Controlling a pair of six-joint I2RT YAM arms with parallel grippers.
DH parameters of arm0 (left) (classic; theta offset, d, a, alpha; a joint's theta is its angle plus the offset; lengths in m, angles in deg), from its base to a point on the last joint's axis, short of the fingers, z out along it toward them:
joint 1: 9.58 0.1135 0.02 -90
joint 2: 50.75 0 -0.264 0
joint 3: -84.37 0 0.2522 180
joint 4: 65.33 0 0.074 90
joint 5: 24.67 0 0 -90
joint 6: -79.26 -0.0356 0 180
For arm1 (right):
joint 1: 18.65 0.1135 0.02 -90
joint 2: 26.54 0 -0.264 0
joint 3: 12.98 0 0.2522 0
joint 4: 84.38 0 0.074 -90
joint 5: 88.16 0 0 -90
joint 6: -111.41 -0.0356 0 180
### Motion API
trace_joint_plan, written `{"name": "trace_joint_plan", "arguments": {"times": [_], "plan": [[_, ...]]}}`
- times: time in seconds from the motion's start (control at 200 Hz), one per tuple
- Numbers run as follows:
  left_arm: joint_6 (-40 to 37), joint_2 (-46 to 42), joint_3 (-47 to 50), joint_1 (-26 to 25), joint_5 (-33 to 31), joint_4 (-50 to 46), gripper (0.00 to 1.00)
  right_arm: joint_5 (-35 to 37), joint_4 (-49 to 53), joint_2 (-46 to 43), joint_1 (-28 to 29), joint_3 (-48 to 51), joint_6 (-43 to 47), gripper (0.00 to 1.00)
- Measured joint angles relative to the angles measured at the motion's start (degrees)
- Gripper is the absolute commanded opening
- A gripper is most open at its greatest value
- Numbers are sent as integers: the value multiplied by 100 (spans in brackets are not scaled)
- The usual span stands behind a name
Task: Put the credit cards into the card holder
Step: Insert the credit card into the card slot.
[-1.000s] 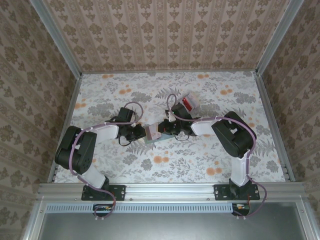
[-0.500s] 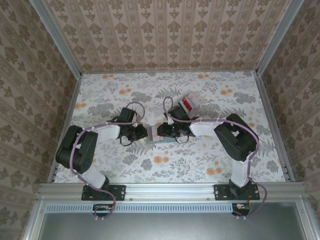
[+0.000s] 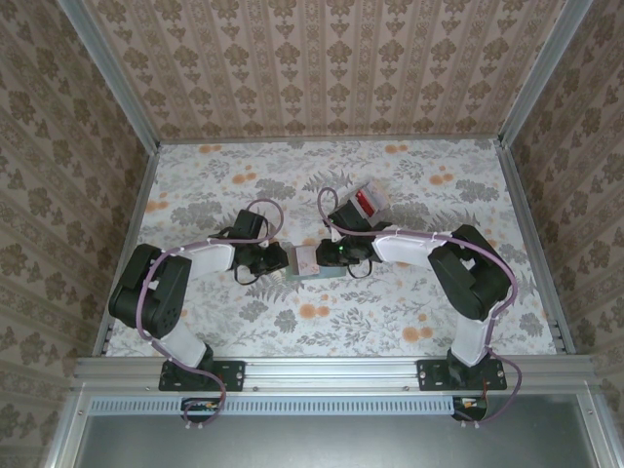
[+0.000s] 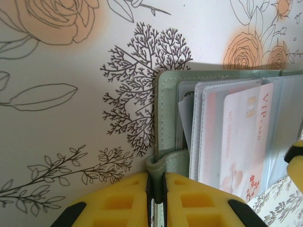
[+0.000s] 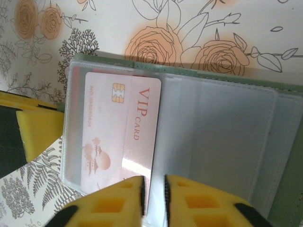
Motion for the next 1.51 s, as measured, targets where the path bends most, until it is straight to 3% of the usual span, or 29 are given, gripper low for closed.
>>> {"name": "trace_joint_plan", "arguments": {"times": [0.605,1.09,1.305,1.505], "plan": [[94,63,-4,-92,-15,138,15,15,20,608,203,-531,39,13],[107,70,-15,-85,-24,133,14,59,160,538,149,-518,138,13],[103,57,-15,-48,-9,133,10,125,269,278,-66,-297,238,13],[70,33,-13,37,61,105,0,129,302,238,-142,-260,254,14]]}}
